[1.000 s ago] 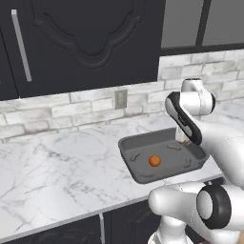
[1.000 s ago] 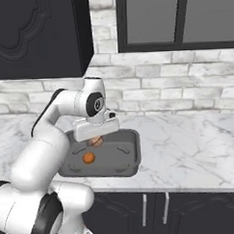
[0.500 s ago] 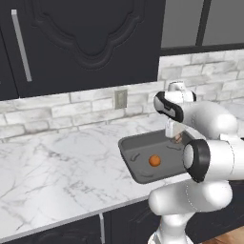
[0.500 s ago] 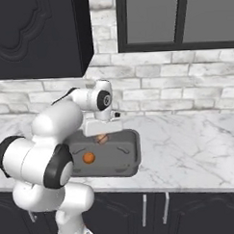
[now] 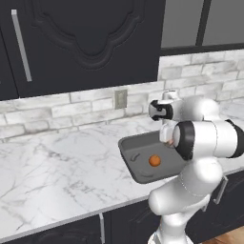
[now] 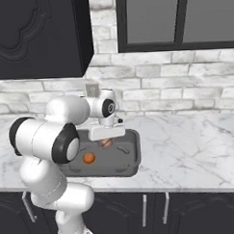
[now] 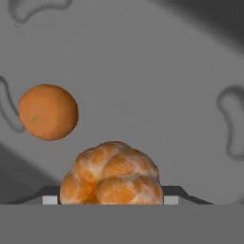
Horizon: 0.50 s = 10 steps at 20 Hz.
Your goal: Pick up both tangerines from the fridge and place them inside the tupperware on the counter.
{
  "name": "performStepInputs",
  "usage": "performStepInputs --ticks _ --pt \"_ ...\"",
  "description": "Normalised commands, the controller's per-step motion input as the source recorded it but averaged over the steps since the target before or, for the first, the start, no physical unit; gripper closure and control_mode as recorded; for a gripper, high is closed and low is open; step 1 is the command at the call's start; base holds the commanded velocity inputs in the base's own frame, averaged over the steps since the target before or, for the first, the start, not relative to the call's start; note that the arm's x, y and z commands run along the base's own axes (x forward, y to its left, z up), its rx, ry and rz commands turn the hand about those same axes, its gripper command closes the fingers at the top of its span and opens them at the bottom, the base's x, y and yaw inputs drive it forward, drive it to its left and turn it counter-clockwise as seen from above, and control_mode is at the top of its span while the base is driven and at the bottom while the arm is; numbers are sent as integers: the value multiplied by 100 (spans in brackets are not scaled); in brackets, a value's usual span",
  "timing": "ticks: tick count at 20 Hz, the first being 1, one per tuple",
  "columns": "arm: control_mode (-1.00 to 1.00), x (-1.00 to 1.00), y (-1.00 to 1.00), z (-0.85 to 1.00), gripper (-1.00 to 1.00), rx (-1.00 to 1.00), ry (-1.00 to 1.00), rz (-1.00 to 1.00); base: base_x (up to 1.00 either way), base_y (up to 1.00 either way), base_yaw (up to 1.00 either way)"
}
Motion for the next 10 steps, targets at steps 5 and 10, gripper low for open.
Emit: performStepInputs --ticks 5,10 --pt "-100 23 -3 -46 100 1 0 0 0 0 0" --pt "-100 16 -2 -51 100 1 0 0 0 0 0"
